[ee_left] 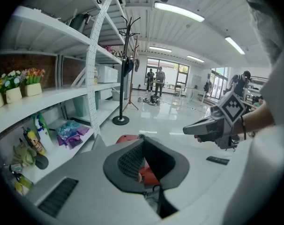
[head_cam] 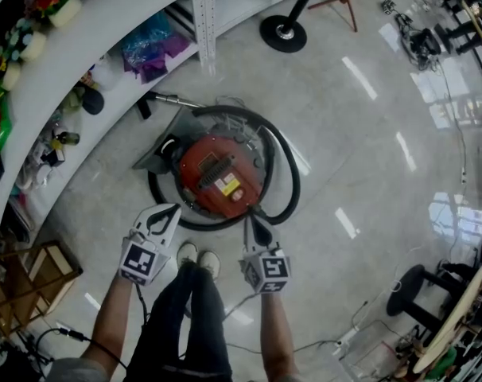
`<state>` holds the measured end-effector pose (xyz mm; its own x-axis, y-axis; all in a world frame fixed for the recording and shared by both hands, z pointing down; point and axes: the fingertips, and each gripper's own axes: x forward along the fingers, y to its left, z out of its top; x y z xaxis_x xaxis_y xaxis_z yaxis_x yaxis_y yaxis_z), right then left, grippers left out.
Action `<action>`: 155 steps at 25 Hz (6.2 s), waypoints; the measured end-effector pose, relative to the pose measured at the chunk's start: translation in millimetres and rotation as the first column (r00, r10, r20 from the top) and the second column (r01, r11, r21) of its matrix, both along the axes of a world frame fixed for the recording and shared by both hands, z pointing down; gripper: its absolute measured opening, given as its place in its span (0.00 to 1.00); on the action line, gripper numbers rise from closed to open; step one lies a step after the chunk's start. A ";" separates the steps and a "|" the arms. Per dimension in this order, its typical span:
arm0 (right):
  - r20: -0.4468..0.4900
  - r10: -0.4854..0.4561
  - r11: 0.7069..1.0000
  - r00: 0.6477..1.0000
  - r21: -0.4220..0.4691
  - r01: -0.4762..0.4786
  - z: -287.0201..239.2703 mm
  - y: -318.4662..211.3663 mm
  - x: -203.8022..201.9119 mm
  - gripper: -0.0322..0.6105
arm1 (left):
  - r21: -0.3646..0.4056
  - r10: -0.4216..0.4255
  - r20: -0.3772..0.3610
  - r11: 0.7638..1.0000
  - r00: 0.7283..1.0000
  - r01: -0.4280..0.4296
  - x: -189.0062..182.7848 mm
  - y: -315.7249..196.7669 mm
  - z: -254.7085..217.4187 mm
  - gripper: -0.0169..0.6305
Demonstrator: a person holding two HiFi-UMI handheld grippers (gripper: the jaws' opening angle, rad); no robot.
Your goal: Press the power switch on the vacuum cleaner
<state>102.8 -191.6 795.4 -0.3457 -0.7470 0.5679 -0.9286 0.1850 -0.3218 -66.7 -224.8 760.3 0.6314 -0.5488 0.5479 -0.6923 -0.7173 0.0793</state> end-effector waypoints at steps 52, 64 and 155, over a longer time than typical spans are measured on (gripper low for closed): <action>0.001 -0.030 0.996 1.000 -0.088 0.030 97.6 -25.0 -19.2 0.07 | -0.051 0.039 -0.018 0.998 0.999 -0.039 6.8 12.9 23.3 0.04; -0.001 -0.032 0.995 0.999 -0.096 0.032 105.8 -25.5 -21.8 0.07 | -0.046 0.030 -0.025 0.998 0.999 -0.031 4.7 12.3 21.4 0.04; 0.070 -0.018 1.000 0.997 0.005 0.017 22.7 -6.2 -25.5 0.07 | 0.016 0.005 -0.029 1.000 1.000 -0.004 11.6 16.3 -17.7 0.04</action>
